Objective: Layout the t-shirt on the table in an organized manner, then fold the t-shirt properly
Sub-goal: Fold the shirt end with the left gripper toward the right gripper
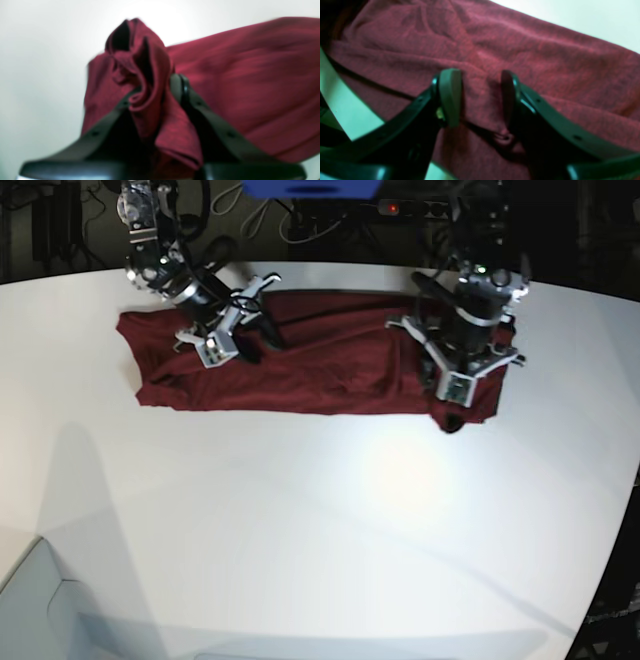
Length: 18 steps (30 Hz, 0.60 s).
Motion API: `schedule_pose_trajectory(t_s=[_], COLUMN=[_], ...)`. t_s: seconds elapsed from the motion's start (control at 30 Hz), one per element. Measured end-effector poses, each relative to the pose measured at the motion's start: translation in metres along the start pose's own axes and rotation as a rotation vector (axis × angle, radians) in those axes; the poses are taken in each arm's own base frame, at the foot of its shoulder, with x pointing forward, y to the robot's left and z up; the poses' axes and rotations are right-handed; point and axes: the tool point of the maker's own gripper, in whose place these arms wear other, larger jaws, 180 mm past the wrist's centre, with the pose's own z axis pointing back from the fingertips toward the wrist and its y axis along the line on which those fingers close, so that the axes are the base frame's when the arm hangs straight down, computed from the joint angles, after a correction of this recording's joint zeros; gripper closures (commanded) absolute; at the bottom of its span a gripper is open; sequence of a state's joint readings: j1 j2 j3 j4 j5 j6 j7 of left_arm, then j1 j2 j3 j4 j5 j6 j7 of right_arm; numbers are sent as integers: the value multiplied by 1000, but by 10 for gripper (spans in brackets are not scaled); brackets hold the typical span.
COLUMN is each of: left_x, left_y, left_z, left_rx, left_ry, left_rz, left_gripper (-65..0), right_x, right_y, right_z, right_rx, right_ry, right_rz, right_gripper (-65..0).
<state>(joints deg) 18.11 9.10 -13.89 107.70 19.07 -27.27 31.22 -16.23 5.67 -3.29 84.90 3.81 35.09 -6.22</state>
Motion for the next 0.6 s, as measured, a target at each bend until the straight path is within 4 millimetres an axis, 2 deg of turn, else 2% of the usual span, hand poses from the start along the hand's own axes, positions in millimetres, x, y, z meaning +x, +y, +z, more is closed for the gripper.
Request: schedule_pose_trajectory(t_s=[0.1, 0.17, 0.23, 0.3, 0.5, 0.6], left_x=[2, -1, 8, 21, 37, 33], left_y=[-19, -26, -30, -40, -82, -88], left_z=[0, 0, 0, 2, 6, 2], left_rx=[-15, 5, 70, 97, 48, 60], left_ry=[5, 25, 8, -39, -93, -86], left_rz=[-119, -168, -195, -208, -215, -205], left_gripper=[0, 0, 0, 0, 0, 0], right_x=[0, 0, 0, 0, 0, 0], right_y=[0, 0, 0, 0, 1, 0], right_z=[0, 0, 0, 0, 0, 0], right_rx=[0, 0, 0, 1, 1, 1], right_ry=[1, 0, 0, -1, 0, -1], right_rz=[1, 1, 0, 0, 0, 0], right_gripper=[-269, -269, -269, -269, -269, -269])
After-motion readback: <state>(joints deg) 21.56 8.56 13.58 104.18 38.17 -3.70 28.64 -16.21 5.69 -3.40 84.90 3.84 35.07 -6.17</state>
